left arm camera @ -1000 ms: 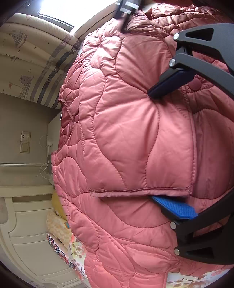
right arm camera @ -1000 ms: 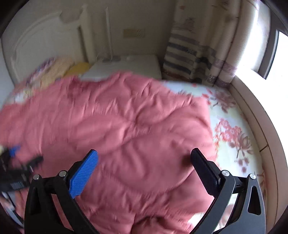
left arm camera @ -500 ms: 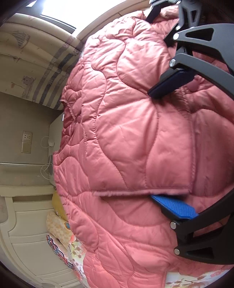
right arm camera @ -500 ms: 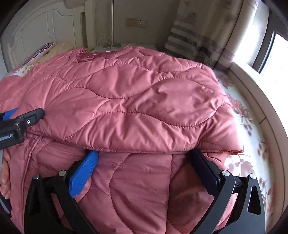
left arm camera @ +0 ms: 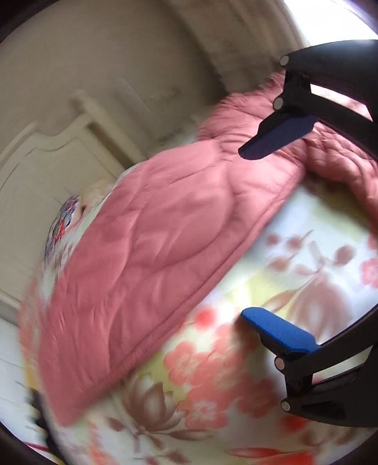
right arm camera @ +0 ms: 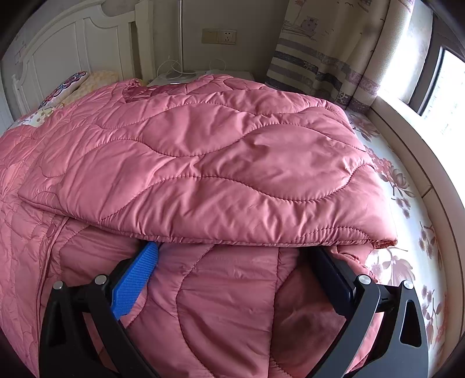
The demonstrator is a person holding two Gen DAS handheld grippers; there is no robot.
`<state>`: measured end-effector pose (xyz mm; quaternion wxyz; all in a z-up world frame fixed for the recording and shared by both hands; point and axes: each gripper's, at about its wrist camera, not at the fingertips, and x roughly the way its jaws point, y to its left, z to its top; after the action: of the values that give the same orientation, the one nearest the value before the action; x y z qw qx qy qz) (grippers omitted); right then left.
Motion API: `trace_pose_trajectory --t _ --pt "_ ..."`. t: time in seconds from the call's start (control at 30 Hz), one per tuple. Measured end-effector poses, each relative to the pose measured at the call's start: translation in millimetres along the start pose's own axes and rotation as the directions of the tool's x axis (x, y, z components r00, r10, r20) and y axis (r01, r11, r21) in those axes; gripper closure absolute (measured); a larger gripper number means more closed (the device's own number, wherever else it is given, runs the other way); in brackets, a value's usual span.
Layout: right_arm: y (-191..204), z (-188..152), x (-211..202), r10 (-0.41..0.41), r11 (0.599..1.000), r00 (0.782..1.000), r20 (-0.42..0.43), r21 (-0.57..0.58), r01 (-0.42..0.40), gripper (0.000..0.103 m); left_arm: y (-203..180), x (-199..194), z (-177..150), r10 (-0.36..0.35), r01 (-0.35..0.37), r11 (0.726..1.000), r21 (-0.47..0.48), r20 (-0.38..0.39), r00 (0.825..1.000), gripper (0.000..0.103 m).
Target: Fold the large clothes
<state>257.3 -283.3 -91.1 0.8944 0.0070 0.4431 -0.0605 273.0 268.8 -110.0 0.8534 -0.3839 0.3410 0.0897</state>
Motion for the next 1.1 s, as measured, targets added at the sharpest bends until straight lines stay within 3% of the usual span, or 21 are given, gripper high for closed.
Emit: trace_pose_trajectory --t 0.03,0.17,0.33,0.37,0.4,0.43,0.47,0.53,0.63,0.7,0.77,0.8,0.87,0.9,0.93,0.97,1.03,1.07,1.1 --pt "0.6 1.7 1.8 0.001 1.000 1.000 0.000 0.000 -0.001 0.004 5.2 -1.1 6.6 -0.035 0.036 0.999 -0.032 0.018 0.999 0.003" --pt "-0.2 0.5 0.8 0.003 1.000 1.000 -0.001 0.001 -0.003 0.004 -2.8 10.7 35.3 -0.062 0.063 0.998 -0.018 0.047 0.997 0.003" --pt "-0.6 1.8 2.4 0.008 1.000 1.000 -0.002 0.004 -0.008 0.004 1.3 30.0 82.2 -0.072 0.084 0.987 -0.137 0.088 0.993 0.005" --pt "-0.6 1.9 2.6 0.009 1.000 1.000 -0.002 0.004 -0.009 0.004 0.7 31.3 86.1 -0.069 0.084 0.985 -0.152 0.098 0.993 0.011" --pt "-0.8 1.8 2.5 0.009 1.000 1.000 -0.003 0.004 -0.009 0.004 -0.2 33.8 91.6 -0.064 0.082 0.983 -0.166 0.110 0.992 0.044" --pt "-0.8 1.7 2.5 0.009 1.000 1.000 -0.003 0.005 -0.009 0.004 -1.4 39.1 95.5 -0.055 0.071 0.983 -0.171 0.093 0.994 0.088" --pt "-0.8 1.7 2.6 0.010 1.000 1.000 -0.003 0.005 -0.010 0.004 -2.9 42.7 97.7 -0.052 0.064 0.983 -0.169 0.075 0.996 0.095" --pt "-0.8 1.7 2.8 0.011 1.000 1.000 -0.003 0.005 -0.011 0.004 -13.4 30.9 90.7 -0.046 0.066 0.988 -0.140 0.140 0.989 0.096" --pt "-0.8 1.7 2.7 0.010 1.000 1.000 -0.002 0.005 -0.010 0.004 -60.1 -8.9 69.3 -0.047 0.037 0.998 0.041 0.278 0.959 0.096" --pt "-0.9 1.7 2.6 0.010 1.000 1.000 -0.002 0.005 -0.010 0.004 -104.9 -35.9 49.4 -0.118 0.054 0.978 0.202 0.321 0.940 0.096" --pt "-1.1 1.6 2.5 0.010 1.000 1.000 -0.002 0.005 -0.010 0.004 -157.8 -55.5 20.4 -0.217 0.089 0.918 0.387 0.301 0.929 0.096" --pt "-0.9 1.7 2.7 0.010 1.000 1.000 -0.002 0.005 -0.010 0.004 -191.8 -61.3 -3.2 -0.269 0.109 0.857 0.504 0.257 0.928 0.094" --pt "-1.1 1.7 2.7 0.010 1.000 1.000 -0.002 0.005 -0.010 0.004 -246.9 -59.1 -58.6 -0.328 0.160 0.696 0.700 0.112 0.938 0.073" --pt "-1.1 1.7 2.7 0.010 1.000 1.000 -0.002 0.005 -0.010 0.004 -264.6 -53.4 -85.6 -0.341 0.197 0.618 0.761 0.034 0.940 0.037" --pt "-1.6 1.5 2.4 0.010 1.000 1.000 -0.002 0.005 -0.010 0.004 -275.8 -48.1 -109.6 -0.339 0.212 0.560 0.801 -0.012 0.941 0.011" --pt "-1.6 1.5 2.5 0.011 1.000 1.000 -0.002 0.005 -0.011 0.004 -283.6 -41.4 -135.5 -0.324 0.192 0.508 0.840 -0.021 0.946 0.006" --pt "-2.2 1.4 2.1 0.011 1.000 1.000 -0.002 0.005 -0.011 0.004 -285.1 -29.9 -171.7 -0.289 0.134 0.440 0.888 -0.001 0.957 0.006" --pt "-2.4 1.4 2.1 0.012 1.000 1.000 -0.002 0.006 -0.012 0.004 -282.0 -23.0 -182.7 -0.271 0.122 0.421 0.899 -0.004 0.963 0.006" --pt "-1.9 1.3 2.3 0.013 1.000 1.000 -0.002 0.007 -0.013 0.004 -277.9 -18.6 -185.5 -0.263 0.131 0.425 0.896 -0.016 0.965 0.006"
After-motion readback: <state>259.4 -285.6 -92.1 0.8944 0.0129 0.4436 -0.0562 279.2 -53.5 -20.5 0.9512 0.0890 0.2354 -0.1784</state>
